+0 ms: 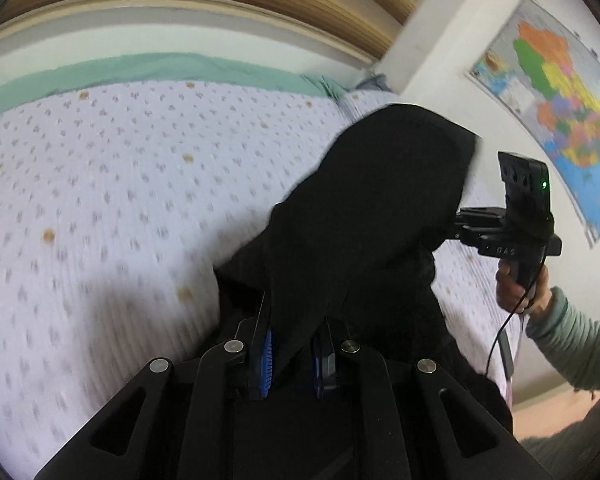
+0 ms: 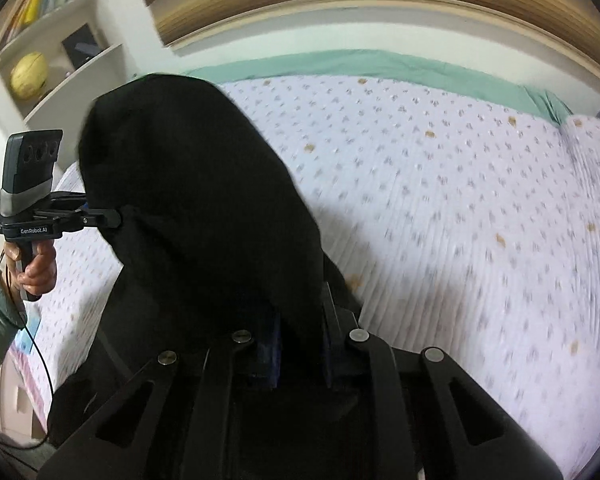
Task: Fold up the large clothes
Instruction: 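Lift the hood with both tools and fold it over the jacket body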
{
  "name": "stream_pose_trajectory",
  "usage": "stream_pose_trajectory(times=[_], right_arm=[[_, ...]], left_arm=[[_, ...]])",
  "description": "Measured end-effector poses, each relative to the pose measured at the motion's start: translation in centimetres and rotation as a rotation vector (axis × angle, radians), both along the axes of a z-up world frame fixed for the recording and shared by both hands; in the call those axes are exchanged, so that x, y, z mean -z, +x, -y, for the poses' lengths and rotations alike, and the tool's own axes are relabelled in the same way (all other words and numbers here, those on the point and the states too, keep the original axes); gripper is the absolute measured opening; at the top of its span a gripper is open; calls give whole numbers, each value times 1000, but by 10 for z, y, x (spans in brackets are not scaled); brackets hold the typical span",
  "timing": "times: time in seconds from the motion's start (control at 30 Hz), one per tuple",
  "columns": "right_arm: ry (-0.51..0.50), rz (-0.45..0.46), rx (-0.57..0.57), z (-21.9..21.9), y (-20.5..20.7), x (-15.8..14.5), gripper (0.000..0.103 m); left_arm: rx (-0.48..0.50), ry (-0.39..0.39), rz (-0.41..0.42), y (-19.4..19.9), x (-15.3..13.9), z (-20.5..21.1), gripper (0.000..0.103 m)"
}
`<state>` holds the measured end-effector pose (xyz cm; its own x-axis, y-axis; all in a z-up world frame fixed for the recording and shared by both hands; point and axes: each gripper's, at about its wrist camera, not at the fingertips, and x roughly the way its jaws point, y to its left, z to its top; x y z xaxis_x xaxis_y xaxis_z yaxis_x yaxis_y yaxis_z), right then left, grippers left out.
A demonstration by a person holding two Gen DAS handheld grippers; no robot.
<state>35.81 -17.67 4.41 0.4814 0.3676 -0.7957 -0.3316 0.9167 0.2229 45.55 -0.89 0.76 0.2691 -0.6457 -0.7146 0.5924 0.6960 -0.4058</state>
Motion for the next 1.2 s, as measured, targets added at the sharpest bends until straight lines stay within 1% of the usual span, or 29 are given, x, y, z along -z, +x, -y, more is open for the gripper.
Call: stream_pose_trajectory(times=[0.07,0.17,0.2,0.23,0.27,0.3,0.33,0.4,0.47,0.5,0.53,0.6,0.63,0.67,0.7,0.73,0.77,0.8,0.83,0.9,0.93,1.0,1.03,1.1,1.13,1.17,1.2], right_arm=[[2,-15,-8,-2,-32,5,18],[-3,-62,-13,-11,-73,24,18],[-6,-82,-13,-14,-87,34,19],[-9,-95,-13,-14,-95,41,19],[-18,-125,-8,-17,-106,55,20],[-27,-166,1,-19,-115,70,22],[-28,-194,5,-20,-120,80,25],[-49,-258,16,-22,-135,100,25],[-43,-304,25,-20,-145,104,26],[-32,-308,29,-17,-149,100,26],[-18,-295,37,-12,-155,89,26],[-12,-262,49,-8,-161,68,27],[-3,-235,59,-5,-162,53,33],[14,-200,68,-5,-163,36,44],[26,-167,77,-9,-159,20,51],[41,-125,82,-8,-152,4,63],[62,-82,77,-15,-145,-12,67],[74,-60,71,-23,-138,-20,67],[84,-47,69,-35,-130,-27,67],[87,-63,63,-63,-112,-23,67],[58,-82,64,-73,-110,-16,67],[-30,-136,67,-89,-103,4,66],[-73,-187,66,-98,-98,22,66],[-96,-275,62,-101,-96,61,62],[-112,-321,66,-102,-92,82,59],[-146,-372,76,-101,-92,108,58],[-148,-397,84,-99,-97,122,58]], left_arm=[[0,38,-8,-32,7,-3,15],[-3,101,-38,-77,27,-4,15],[-9,124,-48,-90,35,-4,18],[-23,156,-67,-103,48,-5,18],[-43,183,-100,-112,63,-4,18],[-61,197,-141,-119,78,-5,18],[-78,213,-173,-127,92,-6,18],[-109,251,-164,-141,97,-8,18],[-135,262,-176,-148,89,-15,19],[-147,257,-186,-150,83,-21,19],[-162,250,-185,-153,73,-28,19],[-194,226,-149,-156,49,-42,19],[-214,200,-123,-158,32,-48,19],[-231,169,-101,-156,18,-52,20],[-245,126,-78,-154,2,-54,21],[-249,91,-64,-151,-8,-54,24],[-250,58,-55,-153,-18,-51,27],[-251,32,-53,-146,-24,-45,31],[-248,2,-64,-141,-28,-38,32],[-210,-61,-118,-134,-24,-21,32],[-184,-71,-148,-131,-16,-13,32],[-154,-28,-191,-134,4,4,32],[-139,17,-238,-135,24,14,32],[-138,109,-321,-134,61,24,32],[-140,162,-362,-133,87,28,31],[-147,185,-395,-132,104,30,30],[-173,182,-432,-130,123,28,30]])
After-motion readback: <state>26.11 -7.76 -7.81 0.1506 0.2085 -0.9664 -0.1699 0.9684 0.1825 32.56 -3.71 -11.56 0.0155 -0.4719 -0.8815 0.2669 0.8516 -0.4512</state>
